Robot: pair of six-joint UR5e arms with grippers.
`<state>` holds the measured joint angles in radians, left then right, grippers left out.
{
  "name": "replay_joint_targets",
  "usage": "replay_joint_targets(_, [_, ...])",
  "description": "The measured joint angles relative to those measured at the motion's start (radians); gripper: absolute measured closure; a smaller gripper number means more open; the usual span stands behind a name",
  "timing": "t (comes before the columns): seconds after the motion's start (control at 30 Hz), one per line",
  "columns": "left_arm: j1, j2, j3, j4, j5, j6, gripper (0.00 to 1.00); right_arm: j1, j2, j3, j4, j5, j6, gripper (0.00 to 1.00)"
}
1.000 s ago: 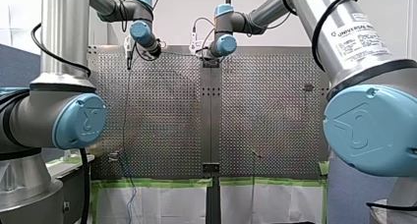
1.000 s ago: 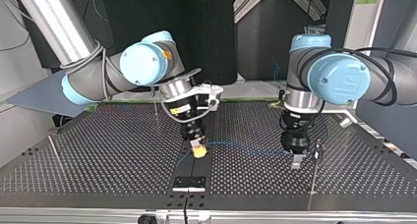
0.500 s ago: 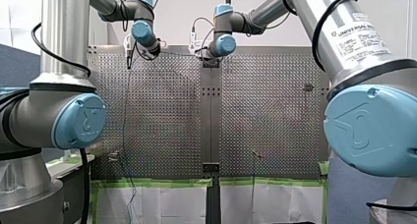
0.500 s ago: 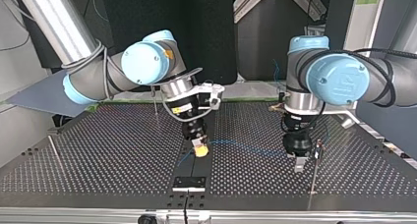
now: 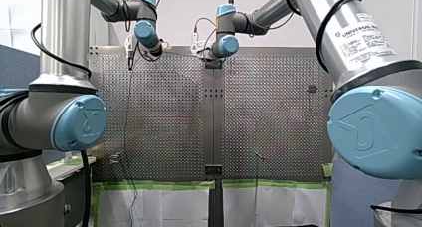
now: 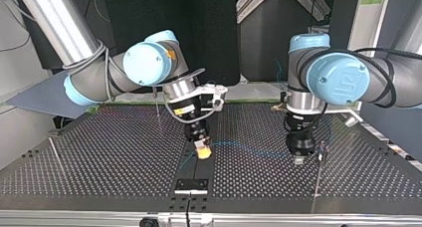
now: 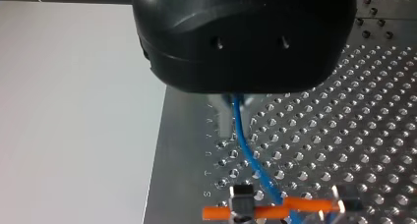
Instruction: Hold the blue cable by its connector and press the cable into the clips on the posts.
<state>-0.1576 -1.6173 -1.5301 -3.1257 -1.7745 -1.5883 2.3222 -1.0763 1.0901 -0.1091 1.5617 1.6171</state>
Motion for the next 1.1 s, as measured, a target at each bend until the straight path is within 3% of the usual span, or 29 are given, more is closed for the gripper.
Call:
replay_joint_targets(0.33, [-0.006, 0.000, -0.003, 0.000, -0.009, -0.010, 1.00, 0.000, 0.000, 0.000, 0.001, 0.001, 0.003, 1.00])
replay_joint_targets(0.6, [-0.019, -0.004, -0.047, 0.028, -0.002, -0.028, 1.00, 0.001, 0.000, 0.012, 0.019, 0.000, 0.011, 1.00])
replay_joint_targets(0.87, [-0.044, -0.060, -0.060, 0.002, -0.011, -0.030, 1.00, -0.001, 0.000, 0.070, 0.022, 0.005, 0.012, 1.00])
replay_joint_targets(1.1, [-0.069, -0.086, -0.109, 0.045, -0.025, -0.056, 1.00, -0.004, 0.000, 0.129, 0.019, 0.014, 0.011, 1.00])
